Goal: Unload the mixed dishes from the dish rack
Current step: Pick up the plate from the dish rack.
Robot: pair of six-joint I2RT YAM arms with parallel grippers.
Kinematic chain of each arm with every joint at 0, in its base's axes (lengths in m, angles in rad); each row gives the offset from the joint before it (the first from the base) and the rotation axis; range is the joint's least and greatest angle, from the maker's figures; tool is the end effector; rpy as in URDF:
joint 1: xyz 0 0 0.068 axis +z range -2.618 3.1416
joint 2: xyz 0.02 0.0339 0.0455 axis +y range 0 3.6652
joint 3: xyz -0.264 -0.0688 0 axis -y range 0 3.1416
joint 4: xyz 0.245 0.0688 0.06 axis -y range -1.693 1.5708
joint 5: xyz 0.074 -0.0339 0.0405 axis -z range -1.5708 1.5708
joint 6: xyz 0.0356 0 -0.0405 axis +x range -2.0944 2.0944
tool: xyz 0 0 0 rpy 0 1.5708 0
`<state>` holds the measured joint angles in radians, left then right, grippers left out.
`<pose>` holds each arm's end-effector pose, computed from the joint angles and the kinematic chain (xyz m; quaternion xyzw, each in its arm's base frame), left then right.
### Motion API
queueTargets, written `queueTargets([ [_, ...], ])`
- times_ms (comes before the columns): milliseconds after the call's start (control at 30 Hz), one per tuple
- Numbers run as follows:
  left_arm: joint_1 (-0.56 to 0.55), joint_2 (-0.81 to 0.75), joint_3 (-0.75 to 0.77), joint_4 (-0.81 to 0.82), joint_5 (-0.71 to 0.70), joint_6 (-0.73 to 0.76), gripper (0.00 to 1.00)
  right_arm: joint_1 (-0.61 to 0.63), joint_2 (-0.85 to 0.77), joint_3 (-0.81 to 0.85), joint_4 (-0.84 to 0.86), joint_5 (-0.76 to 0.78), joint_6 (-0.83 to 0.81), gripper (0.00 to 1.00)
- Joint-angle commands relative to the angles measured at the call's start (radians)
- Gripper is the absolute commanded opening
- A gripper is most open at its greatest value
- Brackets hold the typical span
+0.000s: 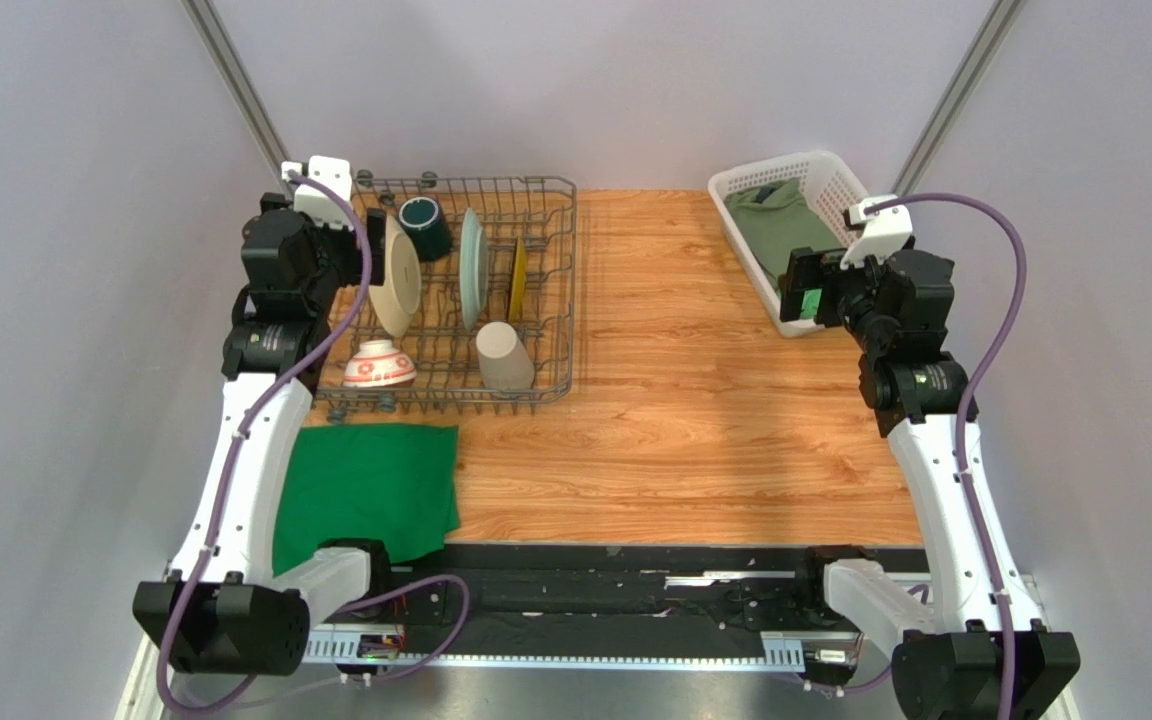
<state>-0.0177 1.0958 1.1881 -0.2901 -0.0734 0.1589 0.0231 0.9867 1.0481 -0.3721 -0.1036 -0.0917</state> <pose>0.2451 -0.0017 0.4091 0.0450 0.7720 0.0730 0.6298 0.2193 0.0087 0.3752 -0.0767 0.8038 0.0216 0.5895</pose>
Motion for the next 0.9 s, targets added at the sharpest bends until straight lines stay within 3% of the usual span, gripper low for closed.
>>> queueTargets([
  [0,0.040,0.079,0.111,-0.138,0.067,-0.025,0.91,0.000,0.006,0.043,-0.017,-0.044,-0.023,0.99],
  [400,0.082,0.346,0.183,-0.150,0.173,-0.065,0.88,0.000,0.055,0.059,-0.048,-0.071,-0.036,0.99],
  [867,0.084,0.490,0.220,-0.123,0.238,-0.085,0.88,0.001,0.049,0.043,-0.039,-0.105,-0.049,0.99],
])
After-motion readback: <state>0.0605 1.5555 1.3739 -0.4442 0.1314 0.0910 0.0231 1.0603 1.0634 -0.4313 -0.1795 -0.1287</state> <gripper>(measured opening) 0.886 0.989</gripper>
